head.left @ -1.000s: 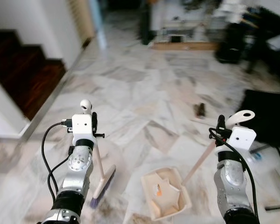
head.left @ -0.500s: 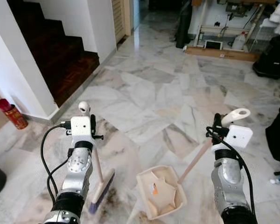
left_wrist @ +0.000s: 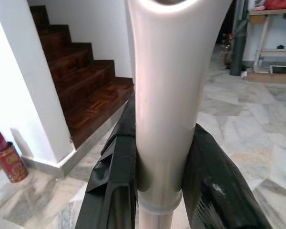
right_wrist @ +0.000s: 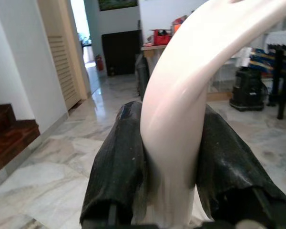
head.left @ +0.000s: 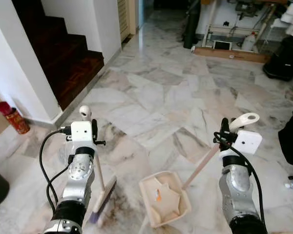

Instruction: Sweep floor

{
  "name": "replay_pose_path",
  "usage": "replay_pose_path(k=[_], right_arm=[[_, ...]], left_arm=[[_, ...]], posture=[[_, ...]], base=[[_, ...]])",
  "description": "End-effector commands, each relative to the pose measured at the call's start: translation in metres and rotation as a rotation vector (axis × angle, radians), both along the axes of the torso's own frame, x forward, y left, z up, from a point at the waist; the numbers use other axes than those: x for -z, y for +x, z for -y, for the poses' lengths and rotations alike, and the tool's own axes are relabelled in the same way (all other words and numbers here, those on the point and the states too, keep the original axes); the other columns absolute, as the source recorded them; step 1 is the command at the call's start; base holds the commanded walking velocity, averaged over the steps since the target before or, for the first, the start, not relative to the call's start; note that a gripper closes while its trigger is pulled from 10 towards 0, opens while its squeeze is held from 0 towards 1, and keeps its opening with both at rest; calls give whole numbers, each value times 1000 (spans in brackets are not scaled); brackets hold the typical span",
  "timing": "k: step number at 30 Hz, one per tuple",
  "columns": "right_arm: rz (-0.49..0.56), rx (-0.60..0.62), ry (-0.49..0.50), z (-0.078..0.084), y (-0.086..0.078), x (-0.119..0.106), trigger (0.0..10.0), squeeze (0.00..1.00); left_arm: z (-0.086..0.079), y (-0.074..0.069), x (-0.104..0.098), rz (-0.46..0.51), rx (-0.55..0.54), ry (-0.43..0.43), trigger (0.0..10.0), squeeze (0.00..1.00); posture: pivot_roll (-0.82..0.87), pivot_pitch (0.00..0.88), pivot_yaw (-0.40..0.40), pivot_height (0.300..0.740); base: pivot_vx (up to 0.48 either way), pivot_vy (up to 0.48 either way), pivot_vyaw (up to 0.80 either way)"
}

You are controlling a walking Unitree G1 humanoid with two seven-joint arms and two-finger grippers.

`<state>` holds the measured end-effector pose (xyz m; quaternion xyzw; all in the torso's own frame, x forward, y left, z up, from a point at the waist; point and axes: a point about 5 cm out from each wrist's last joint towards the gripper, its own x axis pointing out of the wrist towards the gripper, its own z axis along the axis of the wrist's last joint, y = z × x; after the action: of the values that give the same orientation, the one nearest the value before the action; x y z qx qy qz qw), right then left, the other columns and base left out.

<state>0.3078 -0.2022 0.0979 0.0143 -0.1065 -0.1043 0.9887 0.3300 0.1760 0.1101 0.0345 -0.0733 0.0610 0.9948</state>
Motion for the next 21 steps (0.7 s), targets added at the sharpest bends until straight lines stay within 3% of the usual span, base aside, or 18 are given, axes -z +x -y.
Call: replay_pose_path(k=[1, 21], right_arm=[[36, 4, -5, 3, 2, -8, 10000, 0], [38, 9, -1, 2, 4, -8, 10000, 0]], left_arm=[[3, 3, -9, 36, 9, -1, 10000, 0], [3, 5, -12, 42, 24, 8, 10000, 0]], posture=[[-35, 29, 19, 740], [-33, 4, 33, 740]], base=[[0, 311, 0], [0, 312, 0]])
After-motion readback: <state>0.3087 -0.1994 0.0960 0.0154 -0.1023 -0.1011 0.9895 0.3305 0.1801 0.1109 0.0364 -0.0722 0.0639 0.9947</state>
